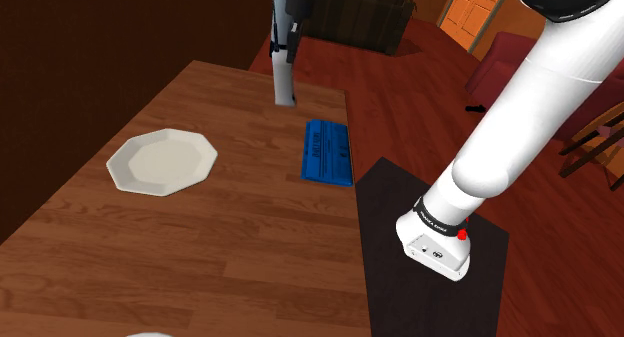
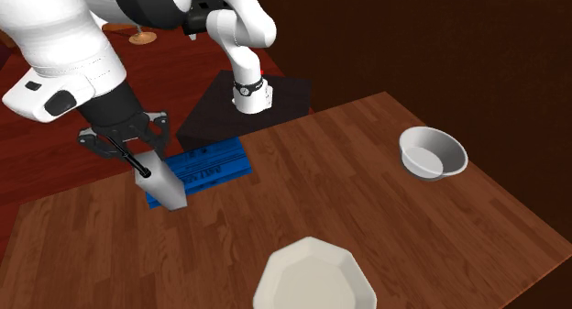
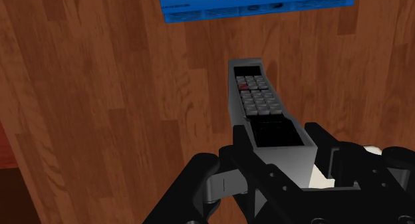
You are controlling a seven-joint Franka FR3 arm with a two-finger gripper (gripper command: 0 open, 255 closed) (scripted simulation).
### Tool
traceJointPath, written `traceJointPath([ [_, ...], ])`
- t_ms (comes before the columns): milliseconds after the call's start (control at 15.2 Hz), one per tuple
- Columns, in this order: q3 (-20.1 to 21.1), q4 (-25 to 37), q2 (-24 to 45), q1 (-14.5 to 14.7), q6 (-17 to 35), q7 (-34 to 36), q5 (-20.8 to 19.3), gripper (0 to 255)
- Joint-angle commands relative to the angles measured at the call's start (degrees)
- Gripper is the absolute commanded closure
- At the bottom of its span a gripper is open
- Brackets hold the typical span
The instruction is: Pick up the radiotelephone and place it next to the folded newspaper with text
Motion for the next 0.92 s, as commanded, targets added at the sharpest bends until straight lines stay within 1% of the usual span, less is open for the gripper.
traceJointPath([
  [0,0.1,-1.4,0.2,0.1,1.7,0.1,0.0,255],
  [858,0.1,-7.9,3.2,0.1,11.1,0.2,-0.4,255],
])
